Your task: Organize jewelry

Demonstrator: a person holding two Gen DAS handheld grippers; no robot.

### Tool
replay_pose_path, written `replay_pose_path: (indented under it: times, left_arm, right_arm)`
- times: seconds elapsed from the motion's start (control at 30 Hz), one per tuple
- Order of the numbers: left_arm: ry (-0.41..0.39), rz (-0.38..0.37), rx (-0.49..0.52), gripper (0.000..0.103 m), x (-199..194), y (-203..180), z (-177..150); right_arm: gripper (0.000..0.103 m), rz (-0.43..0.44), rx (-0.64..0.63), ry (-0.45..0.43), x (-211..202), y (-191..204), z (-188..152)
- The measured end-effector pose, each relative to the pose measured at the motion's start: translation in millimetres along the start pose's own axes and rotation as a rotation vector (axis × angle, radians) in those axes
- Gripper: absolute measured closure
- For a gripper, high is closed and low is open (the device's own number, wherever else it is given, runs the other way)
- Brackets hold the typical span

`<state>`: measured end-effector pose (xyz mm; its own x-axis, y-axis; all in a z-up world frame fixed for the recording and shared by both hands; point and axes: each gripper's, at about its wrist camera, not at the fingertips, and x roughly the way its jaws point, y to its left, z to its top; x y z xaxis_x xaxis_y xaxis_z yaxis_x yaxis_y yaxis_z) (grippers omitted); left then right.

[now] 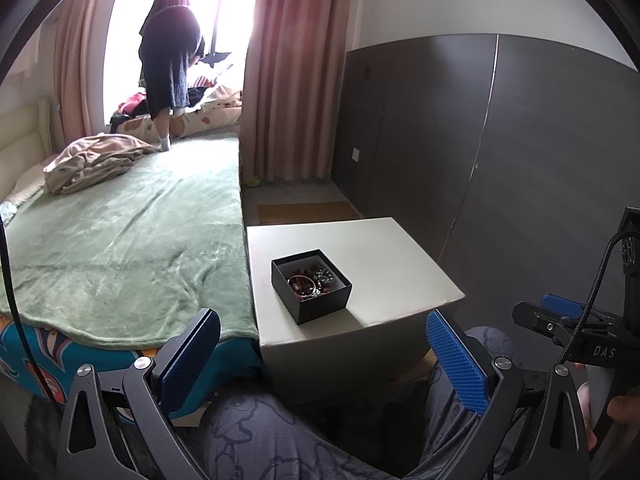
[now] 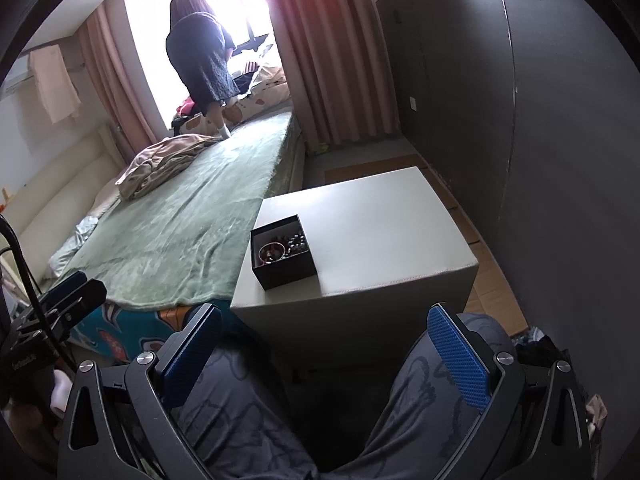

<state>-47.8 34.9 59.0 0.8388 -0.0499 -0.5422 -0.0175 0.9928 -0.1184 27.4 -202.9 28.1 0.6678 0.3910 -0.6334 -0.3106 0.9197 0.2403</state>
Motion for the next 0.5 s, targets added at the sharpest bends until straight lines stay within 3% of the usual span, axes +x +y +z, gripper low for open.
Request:
replay_pose_path:
  times: [0.5]
  left_arm:
    - [-0.006, 0.005, 0.006, 0.000, -1.3, -0.9, -1.5]
  right_arm:
    - [0.000, 0.000, 0.002, 0.001, 0.8, 0.0, -3.3]
